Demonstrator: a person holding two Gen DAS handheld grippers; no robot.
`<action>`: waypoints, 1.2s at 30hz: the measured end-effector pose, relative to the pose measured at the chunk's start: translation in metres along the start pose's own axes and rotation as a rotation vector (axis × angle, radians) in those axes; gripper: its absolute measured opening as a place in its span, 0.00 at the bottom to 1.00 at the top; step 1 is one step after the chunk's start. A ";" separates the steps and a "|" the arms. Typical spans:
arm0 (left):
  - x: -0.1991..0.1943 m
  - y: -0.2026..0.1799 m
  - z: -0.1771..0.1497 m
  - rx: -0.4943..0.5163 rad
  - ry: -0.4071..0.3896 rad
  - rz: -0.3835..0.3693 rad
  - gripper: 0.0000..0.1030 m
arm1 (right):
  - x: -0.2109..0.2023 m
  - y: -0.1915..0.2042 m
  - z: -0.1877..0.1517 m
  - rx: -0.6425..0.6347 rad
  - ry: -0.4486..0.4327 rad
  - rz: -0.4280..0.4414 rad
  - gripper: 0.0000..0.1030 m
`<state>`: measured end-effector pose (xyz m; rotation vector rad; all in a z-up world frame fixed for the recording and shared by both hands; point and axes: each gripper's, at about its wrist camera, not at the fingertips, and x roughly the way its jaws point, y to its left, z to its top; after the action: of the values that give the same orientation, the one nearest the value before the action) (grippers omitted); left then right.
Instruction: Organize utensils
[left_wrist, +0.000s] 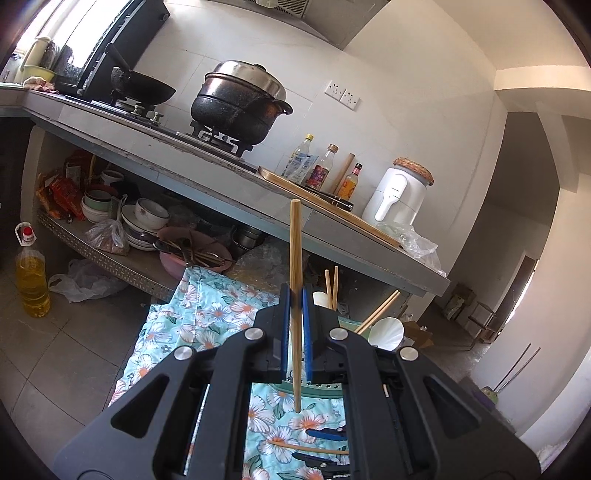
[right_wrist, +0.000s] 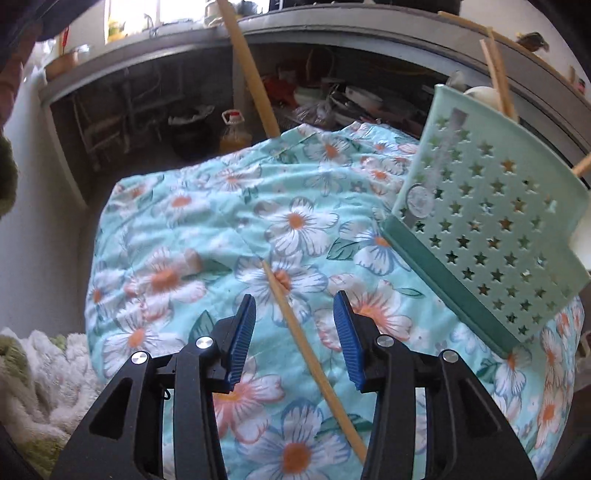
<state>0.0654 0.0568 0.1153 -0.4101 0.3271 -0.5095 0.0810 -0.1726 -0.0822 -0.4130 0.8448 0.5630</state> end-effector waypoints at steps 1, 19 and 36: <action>-0.001 0.001 0.001 -0.001 -0.003 0.000 0.05 | 0.009 0.000 0.001 -0.019 0.025 -0.005 0.26; 0.045 -0.030 0.042 0.019 -0.085 -0.167 0.05 | -0.142 -0.053 0.000 0.237 -0.354 -0.206 0.06; 0.170 -0.065 0.019 -0.009 -0.026 -0.189 0.05 | -0.236 -0.097 -0.038 0.473 -0.627 -0.278 0.06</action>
<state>0.1875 -0.0791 0.1277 -0.4584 0.2667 -0.6869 -0.0078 -0.3394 0.0934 0.0880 0.2867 0.1956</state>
